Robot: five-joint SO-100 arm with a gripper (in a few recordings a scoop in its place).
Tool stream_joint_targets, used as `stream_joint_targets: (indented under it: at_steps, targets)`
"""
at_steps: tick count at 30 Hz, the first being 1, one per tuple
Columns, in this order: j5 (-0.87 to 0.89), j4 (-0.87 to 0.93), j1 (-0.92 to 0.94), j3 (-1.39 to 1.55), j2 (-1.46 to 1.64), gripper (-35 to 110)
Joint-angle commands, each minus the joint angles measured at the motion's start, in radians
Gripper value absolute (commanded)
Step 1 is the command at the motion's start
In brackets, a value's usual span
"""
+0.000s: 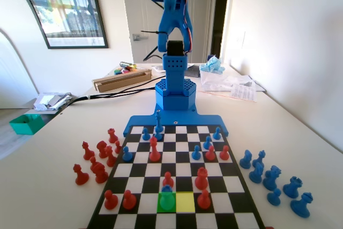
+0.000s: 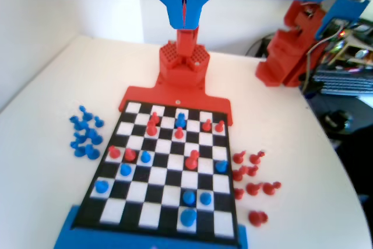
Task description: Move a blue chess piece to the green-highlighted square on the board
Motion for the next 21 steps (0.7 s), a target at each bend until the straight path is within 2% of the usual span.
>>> stream_joint_targets:
  at_steps: [1,11,21]
  targets:
    - [0.005,0.04,-0.017,0.043,0.155,1]
    - [-0.003,0.041,-0.06,0.314,0.451,1]
    - [-0.012,-0.002,-0.066,0.454,0.589,1]
